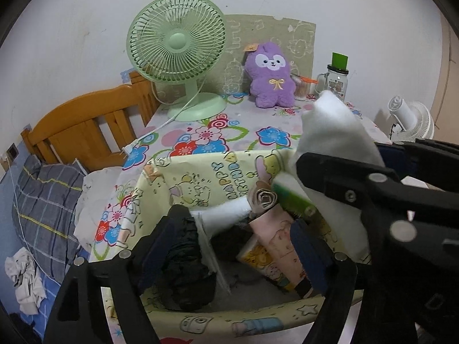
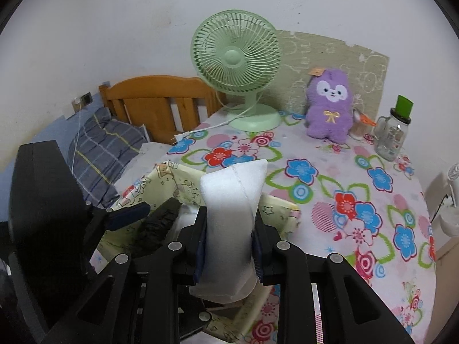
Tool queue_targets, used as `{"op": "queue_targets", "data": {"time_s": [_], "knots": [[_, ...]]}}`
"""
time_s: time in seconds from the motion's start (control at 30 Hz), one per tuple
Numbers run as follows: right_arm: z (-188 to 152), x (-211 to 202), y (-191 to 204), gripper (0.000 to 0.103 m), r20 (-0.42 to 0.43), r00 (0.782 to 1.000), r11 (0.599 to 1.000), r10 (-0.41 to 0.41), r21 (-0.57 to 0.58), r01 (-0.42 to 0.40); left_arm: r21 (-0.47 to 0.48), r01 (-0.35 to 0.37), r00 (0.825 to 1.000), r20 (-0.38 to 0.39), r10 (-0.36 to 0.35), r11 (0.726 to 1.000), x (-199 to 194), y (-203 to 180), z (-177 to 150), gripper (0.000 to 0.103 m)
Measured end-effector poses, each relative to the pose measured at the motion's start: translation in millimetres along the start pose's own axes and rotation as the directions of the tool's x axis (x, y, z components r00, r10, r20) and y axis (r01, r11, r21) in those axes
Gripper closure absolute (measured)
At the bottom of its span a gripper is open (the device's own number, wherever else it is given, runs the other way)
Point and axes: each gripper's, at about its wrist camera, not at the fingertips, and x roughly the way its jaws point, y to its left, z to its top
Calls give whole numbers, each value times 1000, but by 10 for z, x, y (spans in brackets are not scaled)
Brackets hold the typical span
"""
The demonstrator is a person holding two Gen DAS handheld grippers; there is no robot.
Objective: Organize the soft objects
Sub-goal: 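Lower the white cloth into the storage box and open both tools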
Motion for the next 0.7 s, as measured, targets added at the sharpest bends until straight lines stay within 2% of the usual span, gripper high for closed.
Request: {"op": "queue_targets", "data": {"time_s": [0.1,0.17,0.33,0.43,0.6,0.7], "knots": [[0,43,57,72,0,1000,1000,10,-9,-10,-4,-12,1000,-6,12,1000,1,53,-25,16],[-3,71,91,68,-2,1000,1000,18,-12,-18,-9,-10,1000,-6,10,1000,-13,81,-40,14],[-28,137,137,41,-12,999,999,32,-10,-32,-11,-4,1000,5,4,1000,-78,138,-80,8],[-39,144,155,28,-12,1000,1000,14,-17,-14,-10,-2,1000,7,2,1000,-103,152,-89,7],[-78,92,195,18,-4,999,998,-42,-46,42,-6,11,1000,16,-11,1000,-163,115,-104,6],[-120,28,193,16,5,998,997,-61,-52,61,-5,20,1000,23,-19,1000,-214,79,-110,6]]}}
